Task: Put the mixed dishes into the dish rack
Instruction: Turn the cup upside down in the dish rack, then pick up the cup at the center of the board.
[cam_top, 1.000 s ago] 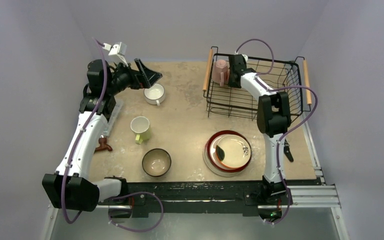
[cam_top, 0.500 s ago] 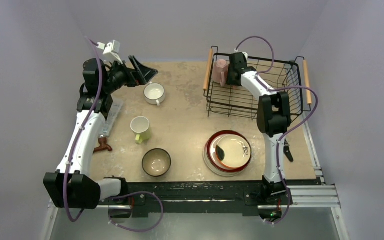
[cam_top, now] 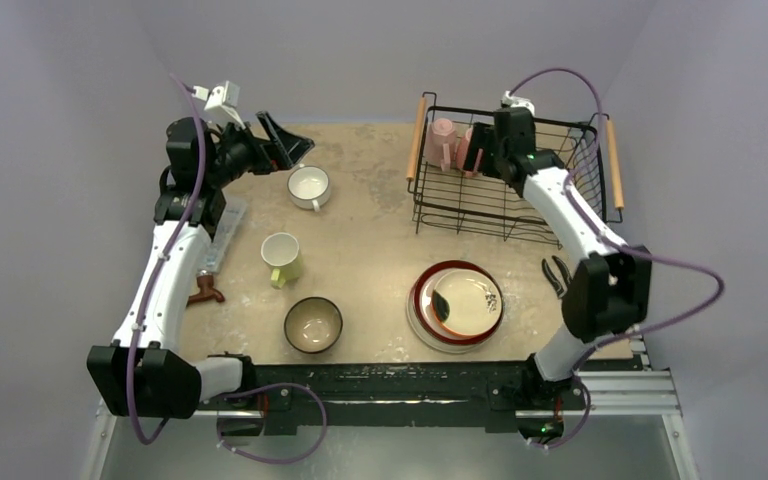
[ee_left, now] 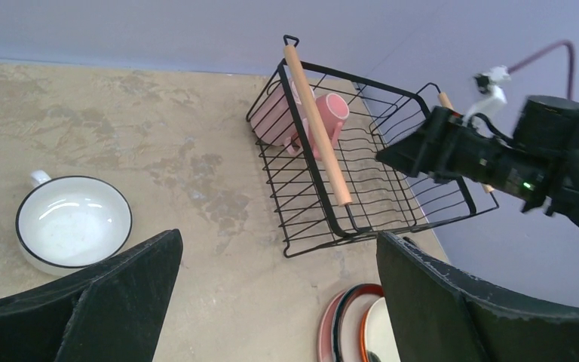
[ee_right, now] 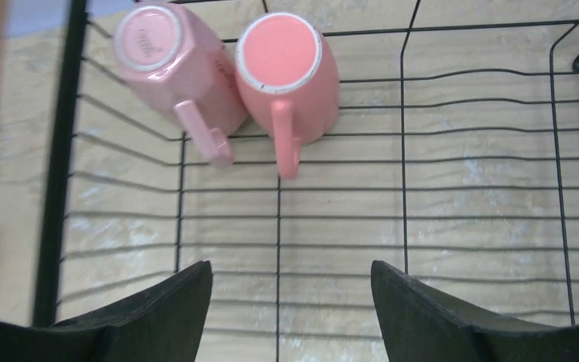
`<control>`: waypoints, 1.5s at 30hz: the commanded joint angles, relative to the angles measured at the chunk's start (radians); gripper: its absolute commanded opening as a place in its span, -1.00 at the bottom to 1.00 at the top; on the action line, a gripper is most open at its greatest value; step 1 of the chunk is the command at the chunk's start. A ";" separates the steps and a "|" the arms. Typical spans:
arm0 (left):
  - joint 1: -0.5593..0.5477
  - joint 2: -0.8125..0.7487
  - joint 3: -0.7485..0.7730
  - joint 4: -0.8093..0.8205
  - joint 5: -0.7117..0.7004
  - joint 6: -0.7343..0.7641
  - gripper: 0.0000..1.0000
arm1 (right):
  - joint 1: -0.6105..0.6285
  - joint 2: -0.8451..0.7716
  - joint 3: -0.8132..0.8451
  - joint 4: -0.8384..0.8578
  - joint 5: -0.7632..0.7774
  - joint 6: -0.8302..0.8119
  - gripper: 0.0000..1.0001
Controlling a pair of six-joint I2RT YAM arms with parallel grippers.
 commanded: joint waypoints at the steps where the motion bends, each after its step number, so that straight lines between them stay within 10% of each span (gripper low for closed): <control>1: -0.003 -0.057 0.011 0.043 -0.022 0.033 1.00 | 0.002 -0.270 -0.177 0.074 -0.123 0.024 0.54; 21: -0.017 -0.091 -0.015 -0.043 -0.190 0.147 0.96 | 0.016 -0.893 -0.568 -0.016 -0.513 0.135 0.74; 27: -0.331 -0.088 0.056 -0.299 -0.675 0.464 1.00 | 0.355 -0.908 -0.627 0.035 -0.335 0.295 0.73; 37: -0.300 -0.079 -0.020 -0.596 -0.768 0.168 1.00 | 0.551 -0.927 -0.618 0.044 -0.191 0.352 0.73; 45: -0.321 -0.029 -0.120 -0.601 -0.719 0.107 0.56 | 0.556 -0.968 -0.640 0.025 -0.184 0.366 0.72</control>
